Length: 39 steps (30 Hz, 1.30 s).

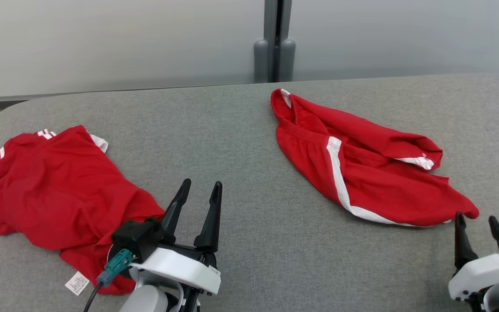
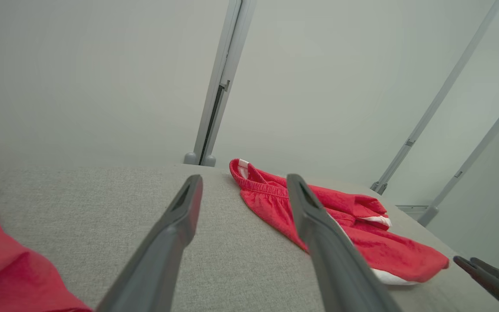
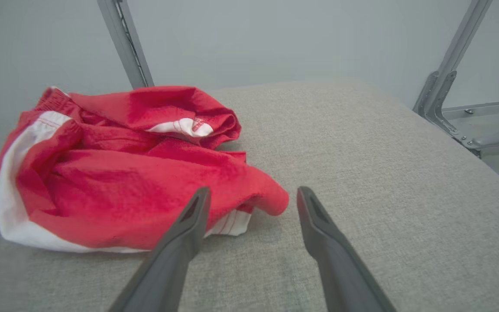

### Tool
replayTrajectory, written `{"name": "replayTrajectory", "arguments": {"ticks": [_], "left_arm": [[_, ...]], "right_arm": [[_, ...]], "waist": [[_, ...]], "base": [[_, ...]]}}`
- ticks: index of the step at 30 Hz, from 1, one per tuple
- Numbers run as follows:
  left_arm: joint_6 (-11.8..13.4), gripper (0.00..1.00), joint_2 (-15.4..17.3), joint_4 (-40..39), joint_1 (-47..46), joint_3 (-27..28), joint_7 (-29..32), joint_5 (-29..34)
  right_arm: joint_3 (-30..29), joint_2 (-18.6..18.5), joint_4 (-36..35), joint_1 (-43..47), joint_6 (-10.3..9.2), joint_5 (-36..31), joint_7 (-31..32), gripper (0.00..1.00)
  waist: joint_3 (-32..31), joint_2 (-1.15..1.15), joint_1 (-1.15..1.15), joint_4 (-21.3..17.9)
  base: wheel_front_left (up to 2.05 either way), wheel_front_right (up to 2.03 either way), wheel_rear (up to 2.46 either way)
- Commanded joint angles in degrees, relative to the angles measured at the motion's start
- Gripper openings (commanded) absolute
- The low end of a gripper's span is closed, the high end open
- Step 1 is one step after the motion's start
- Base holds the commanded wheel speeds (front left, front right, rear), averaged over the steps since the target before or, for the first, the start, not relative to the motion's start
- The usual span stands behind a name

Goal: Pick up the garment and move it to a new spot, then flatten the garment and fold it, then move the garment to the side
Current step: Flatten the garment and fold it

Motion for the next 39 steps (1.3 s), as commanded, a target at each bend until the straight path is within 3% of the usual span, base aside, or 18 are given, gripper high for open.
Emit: {"name": "replayTrajectory", "arguments": {"ticks": [1,7,15,24,32,39], "left_arm": [[-0.25,1.0,0.24,-0.42,0.67,0.5,-0.11,0.24],[-0.79,1.0,0.24,-1.0,0.52,0.18,-0.11,0.5],[-1.83,1.0,0.22,0.76,-3.5,-2.74,-0.1,2.47],[-3.26,1.0,0.23,15.26,-20.38,-12.56,2.26,5.56],[-2.21,1.0,0.26,23.27,-34.96,-20.35,7.73,0.86],[0.96,1.0,0.25,30.26,-42.52,-26.47,9.77,-1.71]], "right_arm": [[0.38,0.94,-1.37,1.59,-0.01,2.77,-1.35,1.0],[4.4,1.65,-3.8,4.6,-0.01,5.79,-3.51,1.0],[5.47,2.11,-2.72,2.67,-0.01,5.86,-4.11,1.0],[8.15,3.25,-3.57,-1.65,-0.01,6.18,-6.02,1.0],[11.54,3.98,-1.58,-5.33,-0.01,5.33,-7.94,1.0],[13.38,4.31,1.71,-7.7,-0.01,5.71,-9.58,1.0]], "waist": [[-0.87,0.0,0.0,-1.58],[-0.84,0.0,0.0,-3.7],[1.15,0.0,0.0,-5.75],[7.97,0.0,0.0,-10.48],[13.2,0.0,0.0,-14.94],[15.13,0.0,0.0,-17.83]], "base": [[0.0,0.0,0.0],[0.0,0.0,0.0],[0.0,0.0,0.0],[0.0,0.0,0.0],[0.0,0.0,0.0],[0.0,0.0,0.0]]}}
